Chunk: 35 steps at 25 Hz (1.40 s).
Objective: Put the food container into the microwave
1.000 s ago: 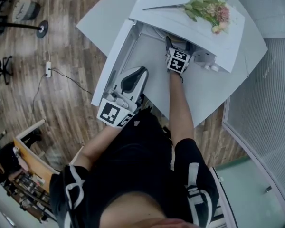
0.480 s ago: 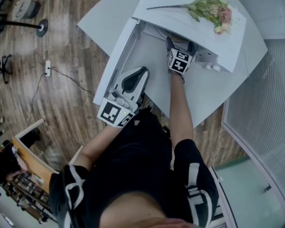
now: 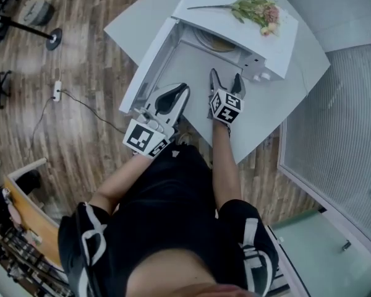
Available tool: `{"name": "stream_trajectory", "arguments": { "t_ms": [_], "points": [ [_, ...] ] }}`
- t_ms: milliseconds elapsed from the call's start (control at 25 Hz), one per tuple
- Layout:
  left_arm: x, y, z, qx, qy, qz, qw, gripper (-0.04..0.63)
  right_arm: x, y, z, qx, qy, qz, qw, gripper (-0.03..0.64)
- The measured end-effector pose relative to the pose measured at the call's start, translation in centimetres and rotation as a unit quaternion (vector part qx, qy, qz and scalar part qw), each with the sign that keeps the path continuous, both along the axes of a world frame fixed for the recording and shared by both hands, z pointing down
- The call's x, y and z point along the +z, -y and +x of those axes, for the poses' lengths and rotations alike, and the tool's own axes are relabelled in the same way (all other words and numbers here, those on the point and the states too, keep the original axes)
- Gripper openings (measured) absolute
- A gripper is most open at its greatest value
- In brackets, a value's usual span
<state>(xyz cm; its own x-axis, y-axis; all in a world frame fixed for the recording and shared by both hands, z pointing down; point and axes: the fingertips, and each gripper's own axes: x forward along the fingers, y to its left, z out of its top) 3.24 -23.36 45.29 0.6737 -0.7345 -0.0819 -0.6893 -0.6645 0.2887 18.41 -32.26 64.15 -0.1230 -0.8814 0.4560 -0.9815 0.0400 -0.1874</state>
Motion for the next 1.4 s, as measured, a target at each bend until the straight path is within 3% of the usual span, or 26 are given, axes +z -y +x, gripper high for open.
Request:
{"name": "stream_trajectory", "arguments": {
  "t_ms": [80, 240, 320, 480, 880, 1400],
  "points": [
    [-1.5, -2.3, 0.1, -0.004, 0.0, 0.013, 0.9999, 0.043, -2.8, -3.5, 0.1, -0.005, 0.002, 0.019, 1.0, 0.316],
    [-4.3, -7.2, -0.4, -0.01, 0.005, 0.032, 0.9994, 0.043, -7.9, -10.4, -0.2, -0.029, 0.016, 0.049, 0.998, 0.237],
    [-5.3, -8.7, -1.1, -0.013, 0.009, 0.04, 0.9991, 0.043, -10.5, -13.1, -0.6, -0.041, 0.029, 0.073, 0.996, 0.165],
    [-6.6, -10.1, -3.1, -0.013, 0.006, 0.046, 0.9988, 0.043, -14.8, -17.2, -1.4, -0.042, 0.029, 0.1, 0.994, 0.112],
    [-6.7, -11.6, -6.3, 0.01, 0.003, 0.033, 0.9994, 0.043, -20.0, -24.0, -6.3, -0.026, 0.022, 0.119, 0.992, 0.043],
    [-6.3, -13.4, -7.5, 0.031, 0.004, 0.036, 0.9988, 0.043, -20.6, -25.7, -7.9, -0.011, 0.021, 0.13, 0.991, 0.025]
  ]
}}
